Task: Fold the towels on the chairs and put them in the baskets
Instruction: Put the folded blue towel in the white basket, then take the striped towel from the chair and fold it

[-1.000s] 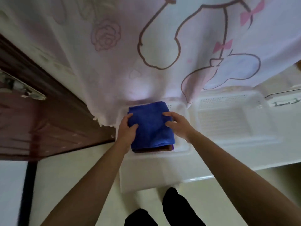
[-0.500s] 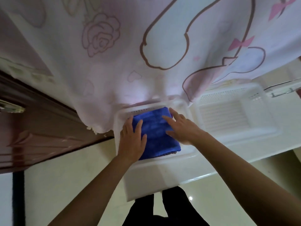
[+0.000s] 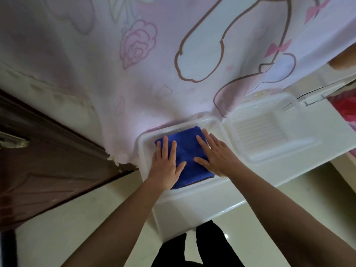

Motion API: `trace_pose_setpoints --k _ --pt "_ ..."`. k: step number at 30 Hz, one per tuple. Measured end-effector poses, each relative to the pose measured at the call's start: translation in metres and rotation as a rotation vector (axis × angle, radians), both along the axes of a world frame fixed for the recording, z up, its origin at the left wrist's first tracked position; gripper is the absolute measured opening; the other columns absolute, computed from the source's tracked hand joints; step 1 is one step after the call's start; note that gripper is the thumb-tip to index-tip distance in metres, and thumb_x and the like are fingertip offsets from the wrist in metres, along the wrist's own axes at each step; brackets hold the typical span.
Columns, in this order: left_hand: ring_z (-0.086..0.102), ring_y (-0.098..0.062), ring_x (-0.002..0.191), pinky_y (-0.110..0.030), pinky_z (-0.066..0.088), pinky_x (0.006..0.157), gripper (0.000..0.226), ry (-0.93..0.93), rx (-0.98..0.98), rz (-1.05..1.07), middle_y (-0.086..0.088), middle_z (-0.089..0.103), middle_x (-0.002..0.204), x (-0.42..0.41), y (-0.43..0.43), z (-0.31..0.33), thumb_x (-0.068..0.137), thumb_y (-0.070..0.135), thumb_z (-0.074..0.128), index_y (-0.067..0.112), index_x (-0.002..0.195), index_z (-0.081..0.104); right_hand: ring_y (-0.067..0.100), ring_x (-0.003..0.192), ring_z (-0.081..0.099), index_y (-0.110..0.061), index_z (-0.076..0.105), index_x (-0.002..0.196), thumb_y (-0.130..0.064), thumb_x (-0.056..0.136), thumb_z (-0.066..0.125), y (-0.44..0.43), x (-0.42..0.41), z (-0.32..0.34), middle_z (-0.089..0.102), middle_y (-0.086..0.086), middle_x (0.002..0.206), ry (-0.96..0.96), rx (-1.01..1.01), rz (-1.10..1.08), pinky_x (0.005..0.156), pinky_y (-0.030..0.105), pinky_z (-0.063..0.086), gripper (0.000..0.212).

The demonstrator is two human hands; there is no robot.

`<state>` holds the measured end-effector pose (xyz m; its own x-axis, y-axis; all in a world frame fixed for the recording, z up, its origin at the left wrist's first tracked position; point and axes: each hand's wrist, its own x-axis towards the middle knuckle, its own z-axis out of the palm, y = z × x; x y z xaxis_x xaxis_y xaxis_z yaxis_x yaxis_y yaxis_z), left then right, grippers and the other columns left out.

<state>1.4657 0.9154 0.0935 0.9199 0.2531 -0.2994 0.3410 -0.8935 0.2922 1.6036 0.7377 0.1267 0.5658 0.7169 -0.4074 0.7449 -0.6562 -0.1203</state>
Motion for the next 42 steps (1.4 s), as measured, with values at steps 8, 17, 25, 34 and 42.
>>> trace_pose_setpoints --k 8,17,25,34,42 --pt "0.001 -0.037 0.151 -0.056 0.019 0.119 0.072 -0.471 0.146 -0.069 -0.018 0.002 0.163 0.029 0.011 0.100 0.100 0.055 0.024 0.010 0.156 0.017 0.030 0.154 0.009 -0.020 0.015 0.159 -0.060 0.102 0.025 -0.049 0.000 0.103 -0.003 0.012 0.168 -0.408 0.400 -0.394 0.123 0.050 0.020 0.071" --pt "0.005 -0.037 0.150 -0.056 0.013 0.120 0.069 -0.782 0.195 -0.314 -0.019 0.007 0.163 0.064 -0.136 0.243 0.101 0.053 0.025 0.012 0.156 0.017 0.026 0.155 -0.004 -0.026 0.004 0.160 -0.061 0.102 0.029 -0.218 -0.055 0.215 -0.011 0.010 0.167 -0.742 0.482 -0.726 0.125 0.045 0.003 0.073" --pt "0.001 -0.038 0.150 -0.061 0.013 0.117 0.077 -0.943 0.159 -0.659 -0.014 0.004 0.164 0.011 -0.399 0.308 0.097 0.063 0.021 0.016 0.157 0.013 0.031 0.154 -0.003 -0.026 0.004 0.161 -0.070 0.097 0.024 -0.470 -0.219 0.266 -0.011 0.015 0.166 -0.953 0.351 -0.959 0.124 0.054 0.011 0.080" --pt "-0.018 -0.036 0.149 -0.067 0.004 0.116 0.079 -0.896 0.038 -1.111 -0.007 -0.024 0.162 -0.128 -0.752 0.310 0.093 0.070 0.008 0.026 0.157 -0.005 0.035 0.154 -0.005 -0.030 0.013 0.160 -0.077 0.092 0.030 -0.775 -0.472 0.280 -0.009 0.017 0.166 -1.177 0.056 -1.404 0.122 0.059 0.003 0.084" --pt "-0.016 -0.036 0.149 -0.065 -0.001 0.116 0.079 -0.890 -0.107 -1.442 -0.011 -0.018 0.163 -0.209 -1.012 0.284 0.095 0.066 0.014 0.023 0.157 -0.006 0.039 0.153 -0.001 -0.026 0.020 0.159 -0.077 0.091 0.029 -0.959 -0.616 0.240 -0.004 0.020 0.166 -1.179 -0.164 -1.727 0.122 0.059 -0.001 0.085"
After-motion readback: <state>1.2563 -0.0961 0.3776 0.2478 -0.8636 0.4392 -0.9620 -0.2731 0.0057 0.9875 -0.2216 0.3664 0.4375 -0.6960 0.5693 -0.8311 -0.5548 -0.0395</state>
